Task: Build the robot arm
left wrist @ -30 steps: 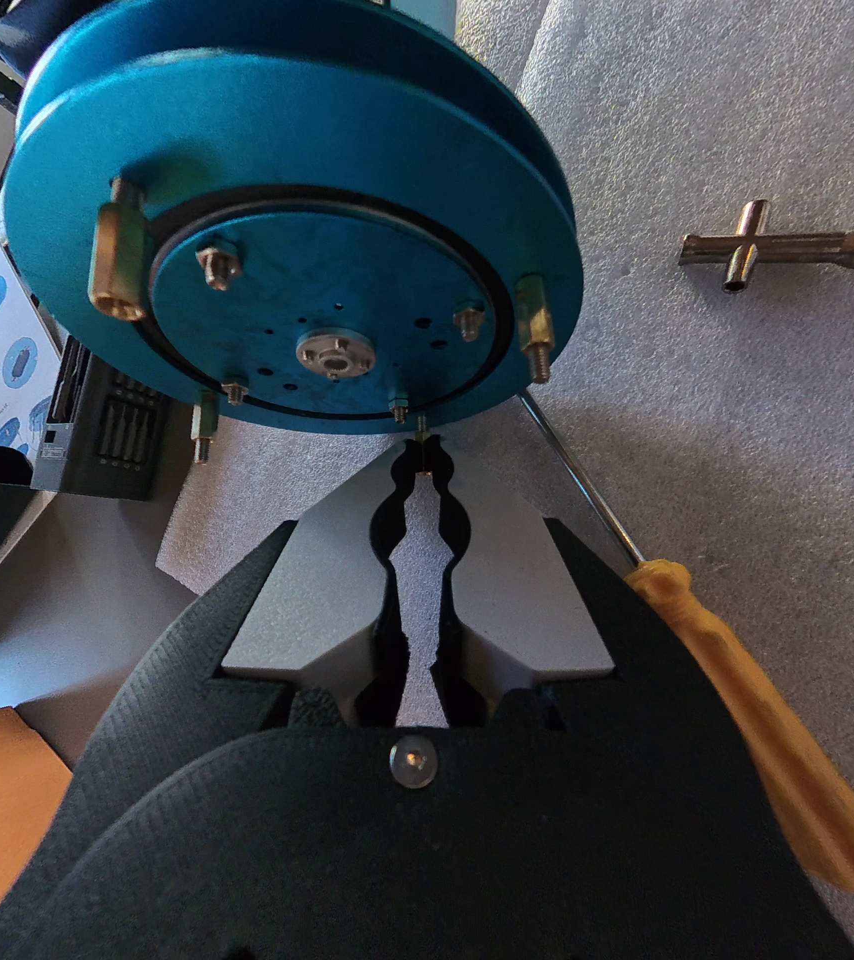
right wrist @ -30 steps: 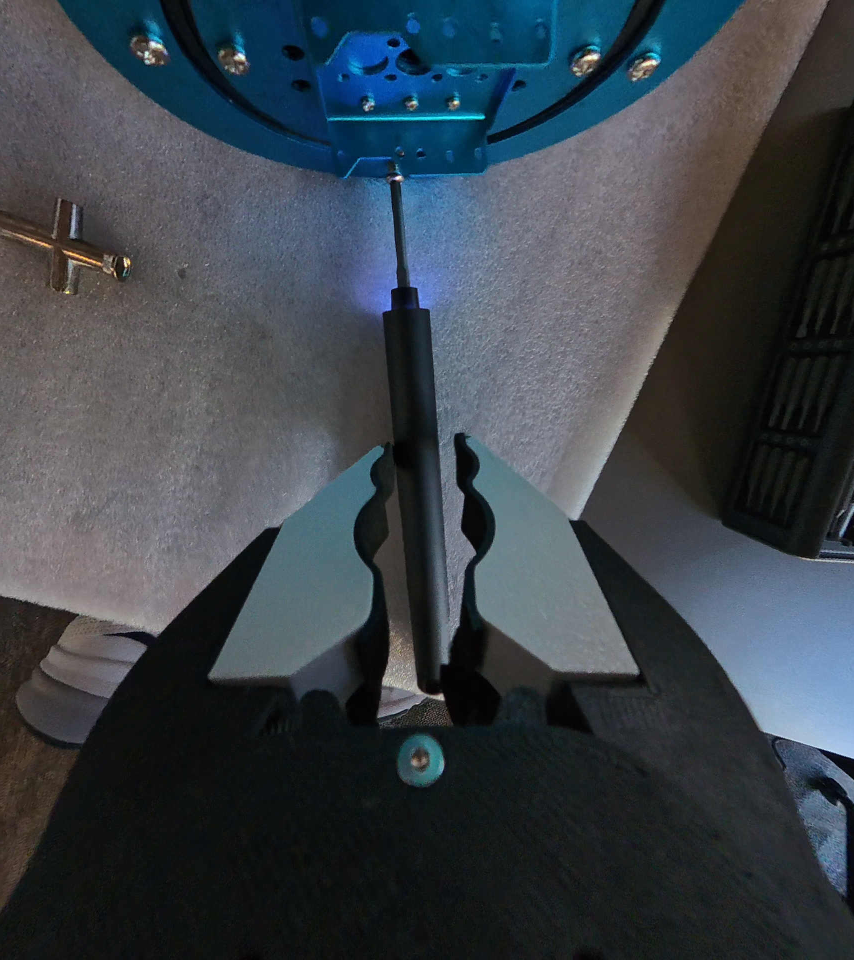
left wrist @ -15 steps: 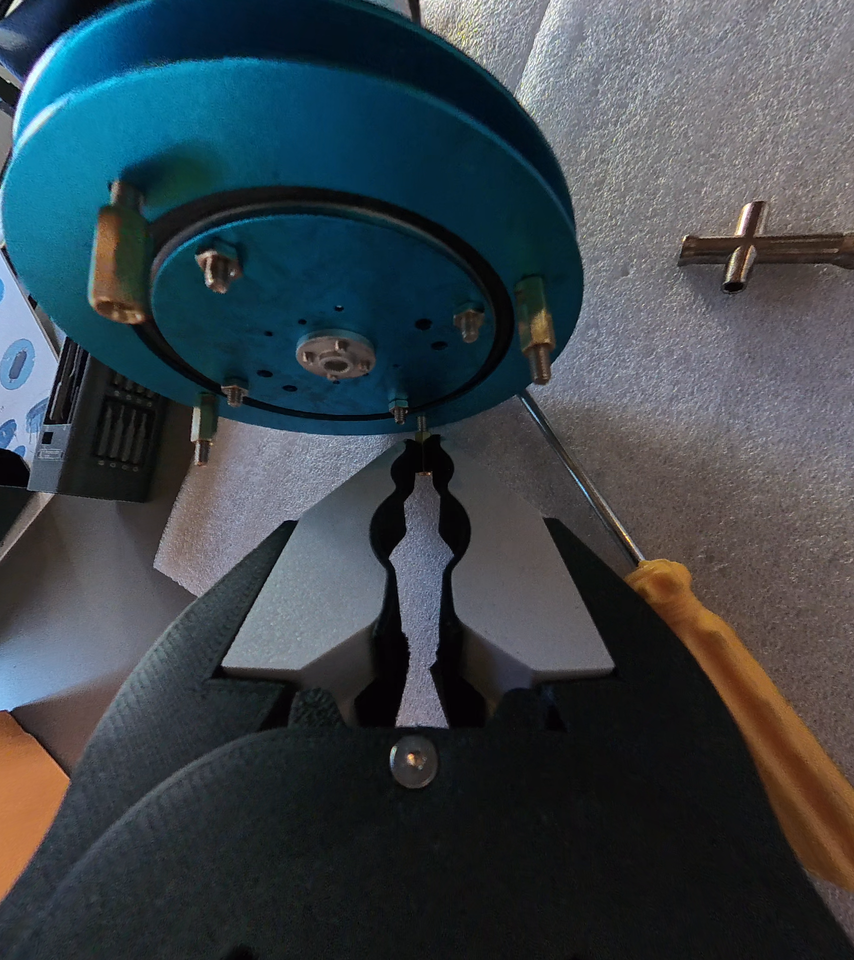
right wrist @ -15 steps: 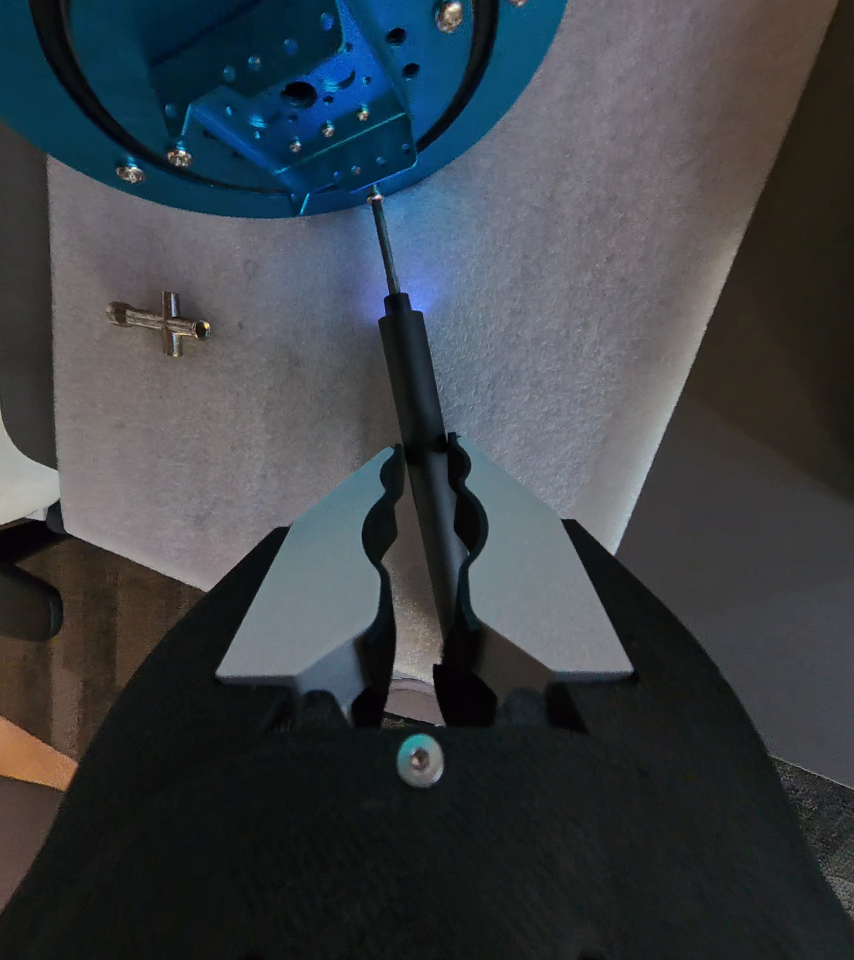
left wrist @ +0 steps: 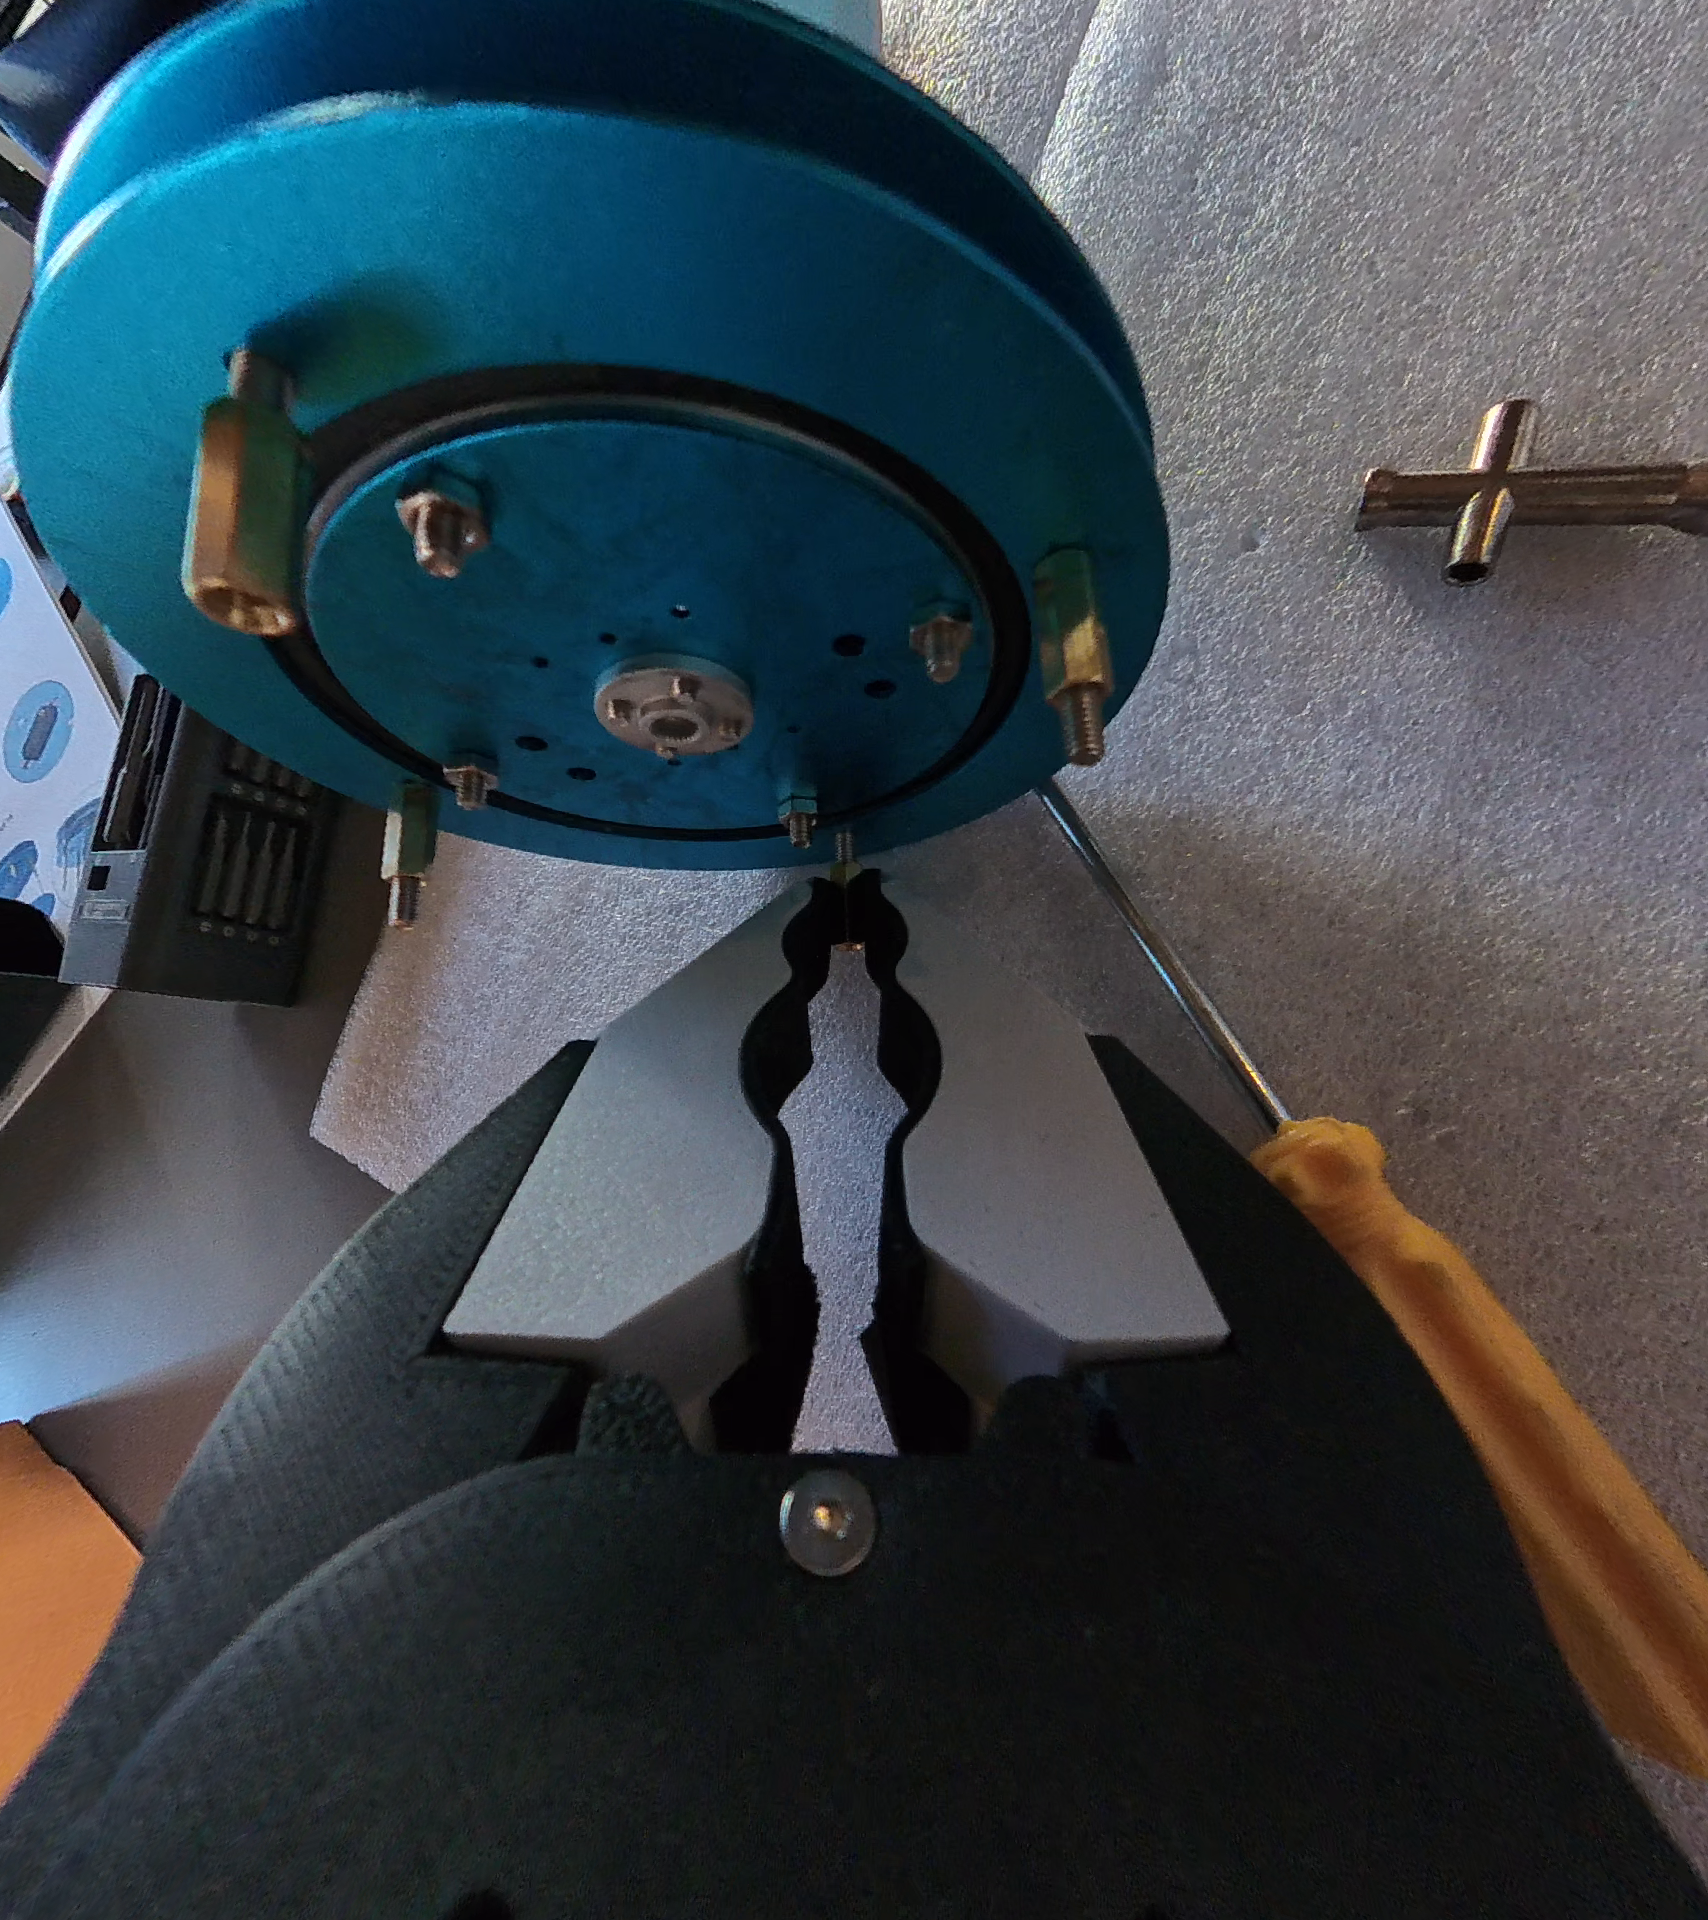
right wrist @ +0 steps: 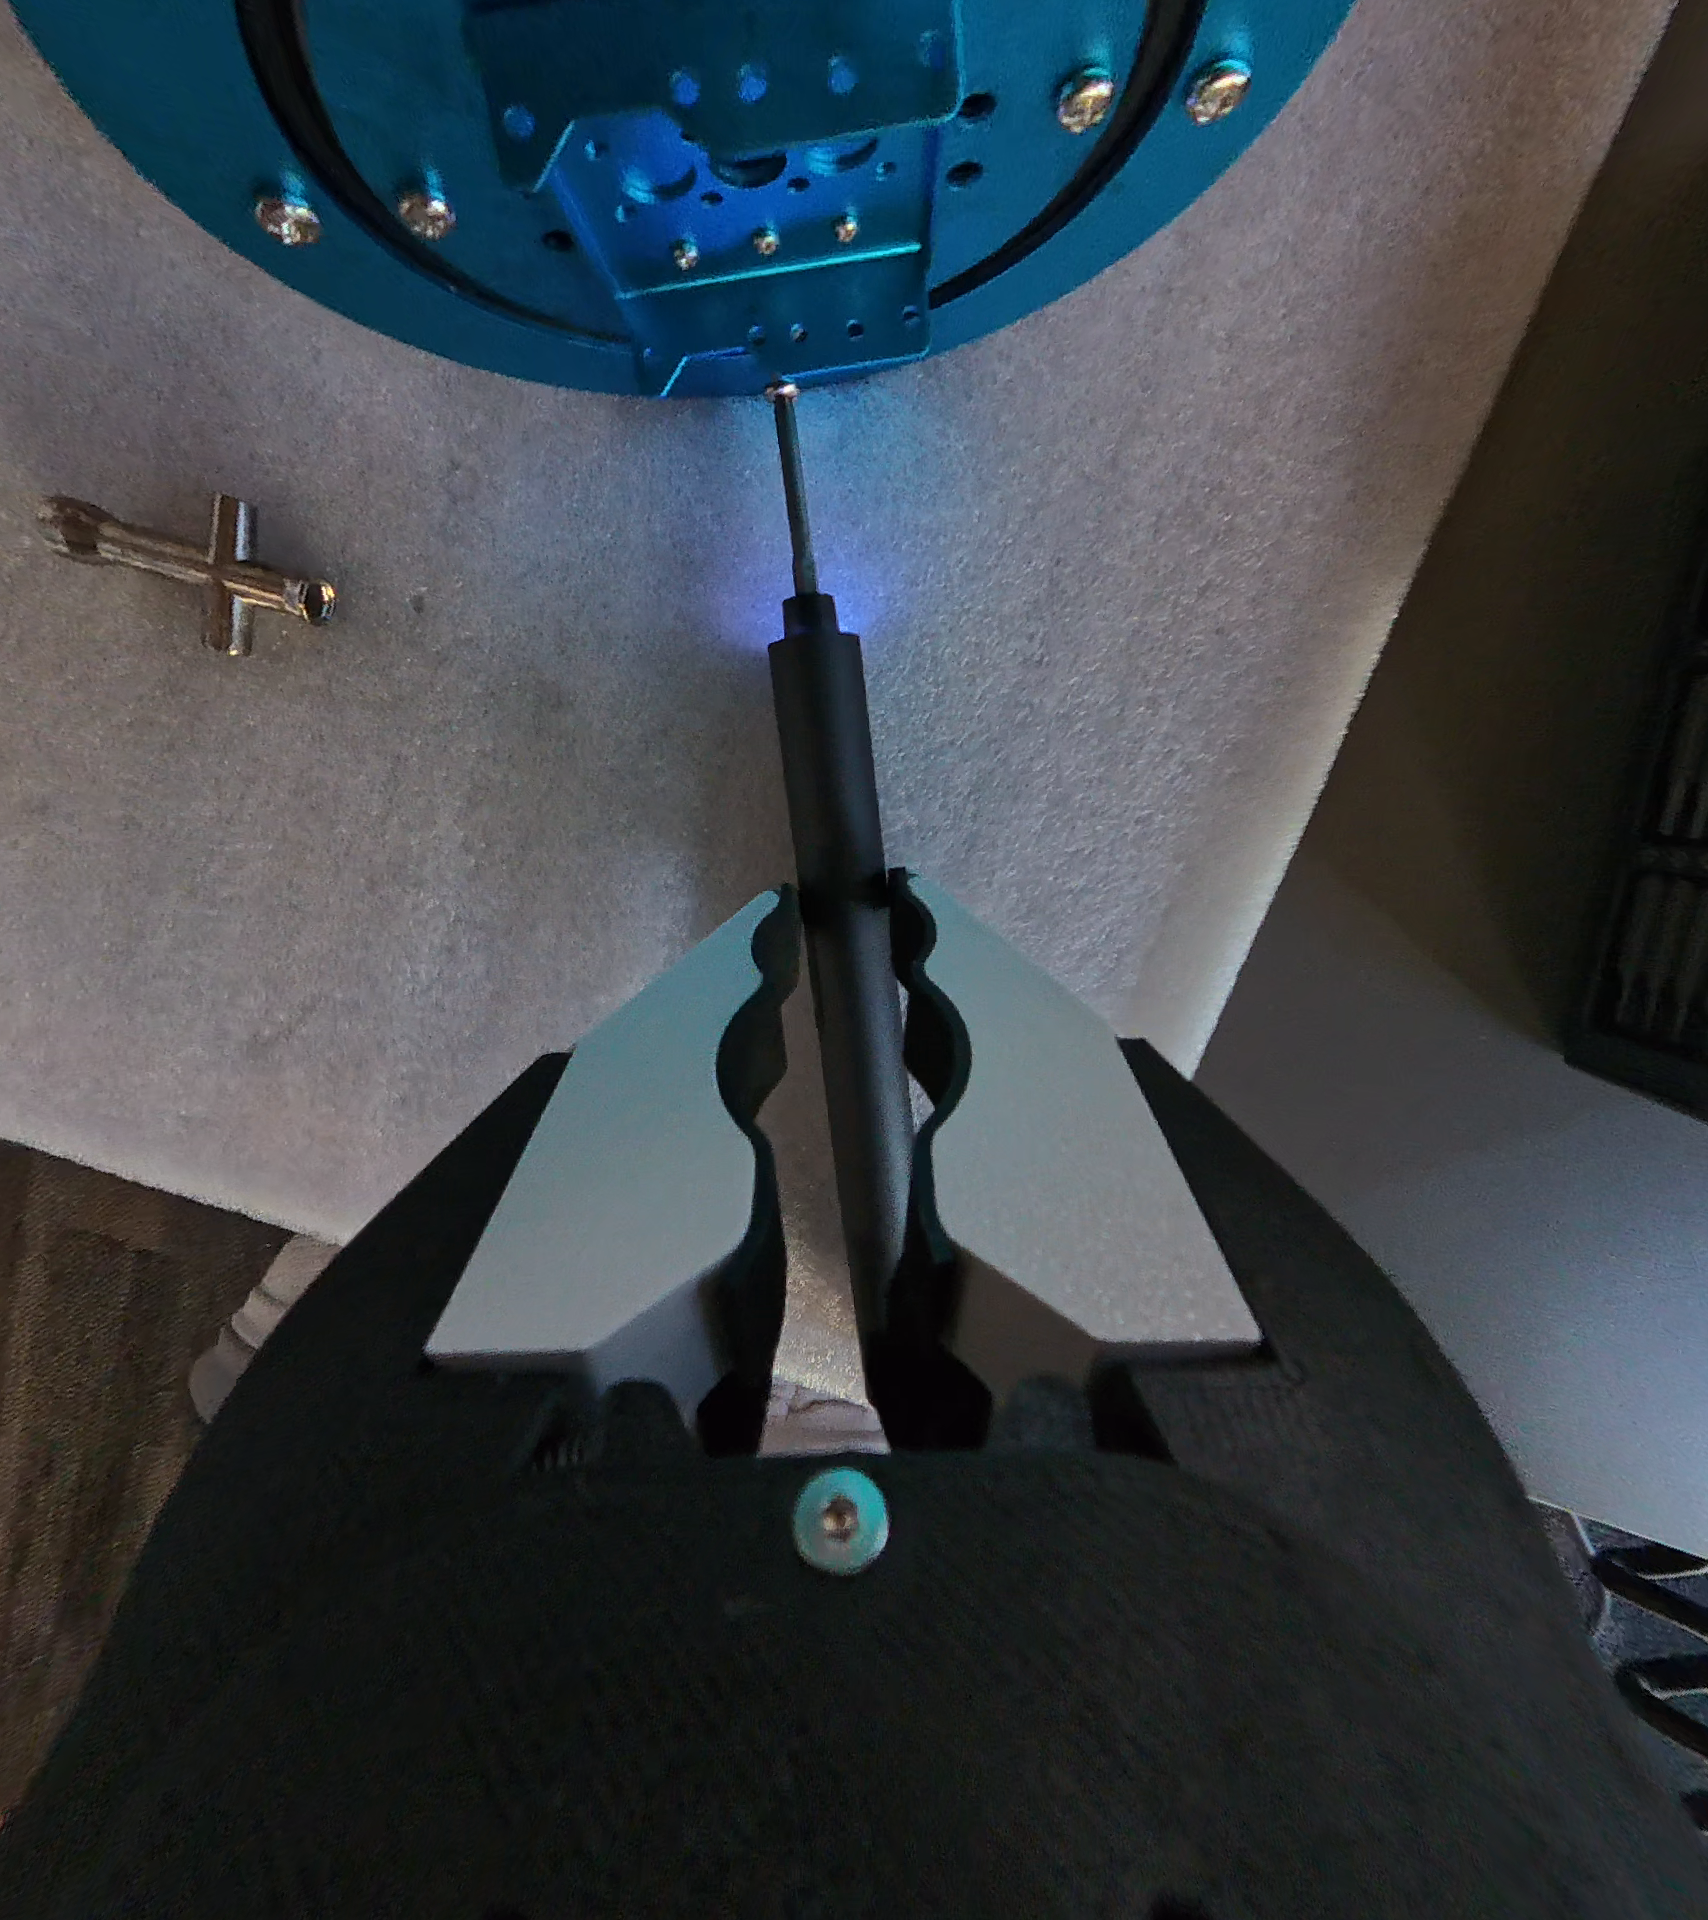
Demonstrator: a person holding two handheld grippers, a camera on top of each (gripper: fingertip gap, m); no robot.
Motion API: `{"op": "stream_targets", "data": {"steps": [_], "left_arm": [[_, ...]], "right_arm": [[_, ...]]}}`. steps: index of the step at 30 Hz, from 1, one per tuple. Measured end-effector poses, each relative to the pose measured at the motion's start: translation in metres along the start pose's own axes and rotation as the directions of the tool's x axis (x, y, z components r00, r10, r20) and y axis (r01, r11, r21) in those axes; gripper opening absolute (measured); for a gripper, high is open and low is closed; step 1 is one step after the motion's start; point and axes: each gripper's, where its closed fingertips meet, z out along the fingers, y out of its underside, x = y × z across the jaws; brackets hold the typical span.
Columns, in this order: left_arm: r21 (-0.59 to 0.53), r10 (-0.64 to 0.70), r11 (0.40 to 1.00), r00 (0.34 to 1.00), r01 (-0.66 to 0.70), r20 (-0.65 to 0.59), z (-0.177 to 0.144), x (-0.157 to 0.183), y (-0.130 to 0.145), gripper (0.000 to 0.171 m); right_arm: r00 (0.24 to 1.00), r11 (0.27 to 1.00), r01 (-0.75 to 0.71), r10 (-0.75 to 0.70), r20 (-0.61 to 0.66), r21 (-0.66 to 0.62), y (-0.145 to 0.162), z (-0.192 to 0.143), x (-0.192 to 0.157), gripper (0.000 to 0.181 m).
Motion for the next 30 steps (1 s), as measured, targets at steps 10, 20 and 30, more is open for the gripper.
{"op": "stream_targets", "data": {"steps": [10,20,30], "left_arm": [[0.0,0.001,1.0,1.0,-0.001,0.001,0.0001,0.0,0.0,0.004],[-0.002,0.002,1.0,1.0,-0.002,0.006,0.0002,0.0,-0.0002,0.004],[0.002,-0.015,1.0,1.0,0.015,-0.004,0.0006,0.0003,0.0001,0.004]], "right_arm": [[1.0,1.0,0.003,-0.003,-0.016,-0.024,-0.0002,0.0003,-0.0004,0.015],[0.999,0.999,-0.028,0.028,0.019,-0.035,-0.0002,0.0003,-0.0002,0.015],[0.992,0.995,0.073,-0.081,-0.1,-0.073,0.0026,0.0055,0.0033,0.017]]}}
